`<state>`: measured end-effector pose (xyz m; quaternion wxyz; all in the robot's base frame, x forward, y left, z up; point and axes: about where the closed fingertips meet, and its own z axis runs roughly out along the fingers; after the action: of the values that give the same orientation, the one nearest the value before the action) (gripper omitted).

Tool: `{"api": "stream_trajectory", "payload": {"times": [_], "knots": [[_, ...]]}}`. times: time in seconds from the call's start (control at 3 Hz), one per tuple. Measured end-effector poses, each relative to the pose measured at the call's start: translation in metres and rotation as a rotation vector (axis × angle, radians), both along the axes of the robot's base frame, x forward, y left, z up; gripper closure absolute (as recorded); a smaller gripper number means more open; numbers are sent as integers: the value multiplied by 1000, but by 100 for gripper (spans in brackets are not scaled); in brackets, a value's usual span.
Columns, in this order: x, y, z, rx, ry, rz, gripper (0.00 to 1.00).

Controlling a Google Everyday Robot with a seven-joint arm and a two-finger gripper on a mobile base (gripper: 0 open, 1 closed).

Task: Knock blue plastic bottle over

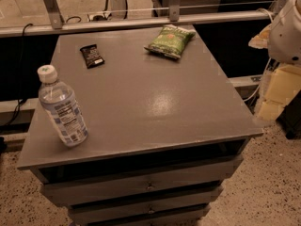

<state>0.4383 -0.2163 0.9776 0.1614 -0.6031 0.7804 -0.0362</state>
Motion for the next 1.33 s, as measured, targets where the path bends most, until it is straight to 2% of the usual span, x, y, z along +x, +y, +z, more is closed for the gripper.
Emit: {"api": "stream_trajectory", "payload": {"times": [0.33, 0.67, 1.0, 1.33], "knots": [[0, 0, 0, 0, 0, 0, 0], [9, 29, -12, 97, 7, 45, 0], [30, 116, -41, 304, 48, 169, 0], [40, 222, -51, 537, 90, 321, 0]]}}
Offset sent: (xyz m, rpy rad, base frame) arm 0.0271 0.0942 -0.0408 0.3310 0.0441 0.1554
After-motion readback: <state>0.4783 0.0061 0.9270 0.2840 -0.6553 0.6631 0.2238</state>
